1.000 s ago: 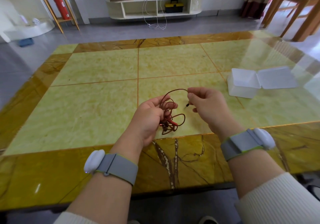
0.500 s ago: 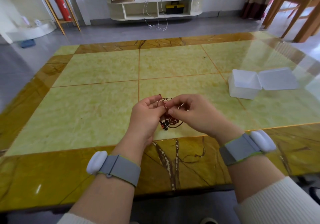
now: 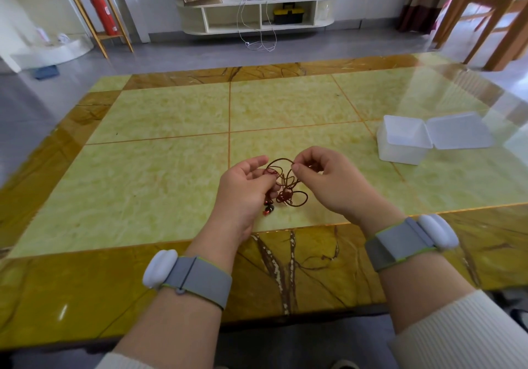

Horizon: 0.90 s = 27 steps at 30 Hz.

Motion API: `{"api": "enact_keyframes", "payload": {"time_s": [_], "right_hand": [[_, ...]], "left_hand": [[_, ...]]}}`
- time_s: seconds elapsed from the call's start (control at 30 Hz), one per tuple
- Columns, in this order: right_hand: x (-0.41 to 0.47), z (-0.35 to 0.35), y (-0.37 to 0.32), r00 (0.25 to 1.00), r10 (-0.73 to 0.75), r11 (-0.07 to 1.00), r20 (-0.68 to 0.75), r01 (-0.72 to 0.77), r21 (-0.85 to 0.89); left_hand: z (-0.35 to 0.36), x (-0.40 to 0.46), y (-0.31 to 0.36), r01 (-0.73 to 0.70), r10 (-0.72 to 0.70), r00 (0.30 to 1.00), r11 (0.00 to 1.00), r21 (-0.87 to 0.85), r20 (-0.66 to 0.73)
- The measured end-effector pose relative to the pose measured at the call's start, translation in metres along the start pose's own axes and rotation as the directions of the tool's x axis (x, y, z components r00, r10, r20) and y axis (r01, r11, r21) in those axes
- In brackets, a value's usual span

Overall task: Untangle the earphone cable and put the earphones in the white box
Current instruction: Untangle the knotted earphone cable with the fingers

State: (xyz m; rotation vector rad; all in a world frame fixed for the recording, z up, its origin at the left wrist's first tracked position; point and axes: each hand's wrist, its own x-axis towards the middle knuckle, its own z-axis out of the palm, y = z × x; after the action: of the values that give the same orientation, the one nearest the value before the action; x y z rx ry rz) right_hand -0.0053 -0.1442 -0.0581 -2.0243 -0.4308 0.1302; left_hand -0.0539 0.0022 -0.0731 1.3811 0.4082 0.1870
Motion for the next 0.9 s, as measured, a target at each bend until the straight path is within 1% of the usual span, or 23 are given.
{"api": "enact_keyframes", "payload": {"time_s": [0.27,0.37,0.47,0.53,0.6,0.67,0.77,0.9], "right_hand": [[0.002,-0.003,-0.003,0.998,0.070,0.989,-0.001,-0.069,0.130],[0.001,-0.004,-0.002,0.997,0.071,0.985,-0.003,-0.070,0.156],[0.002,-0.008,0.000,0.997,0.075,0.983,-0.035,-0.068,0.168],[0.003,-0.011,0.000,0.993,0.103,0.970,-0.051,-0.089,0.228],[0.004,-0.013,0.000,0.990,0.129,0.954,-0.047,-0.111,0.278],[0.004,-0.013,0.000,0.989,0.136,0.955,-0.050,-0.117,0.274],[0.004,-0.013,0.003,0.985,0.134,0.962,-0.106,-0.104,0.254],[0.005,-0.014,0.002,0.974,0.158,0.950,-0.161,-0.106,0.294]], "left_hand": [[0.001,-0.002,0.000,0.023,-0.025,0.999,0.996,0.082,0.025],[0.000,-0.002,-0.002,-0.015,0.005,0.999,0.978,0.207,0.052],[-0.001,-0.002,-0.003,-0.050,0.042,0.999,0.943,0.329,0.031],[-0.001,-0.002,-0.003,-0.047,0.044,0.999,0.924,0.379,0.018],[0.000,-0.003,-0.004,-0.040,0.037,0.999,0.912,0.409,0.014],[0.000,-0.004,-0.003,-0.037,0.037,0.999,0.900,0.435,0.008],[0.001,-0.005,-0.003,-0.031,0.034,0.999,0.888,0.458,0.002],[0.000,-0.006,-0.003,0.001,0.010,1.000,0.876,0.483,-0.020]]}}
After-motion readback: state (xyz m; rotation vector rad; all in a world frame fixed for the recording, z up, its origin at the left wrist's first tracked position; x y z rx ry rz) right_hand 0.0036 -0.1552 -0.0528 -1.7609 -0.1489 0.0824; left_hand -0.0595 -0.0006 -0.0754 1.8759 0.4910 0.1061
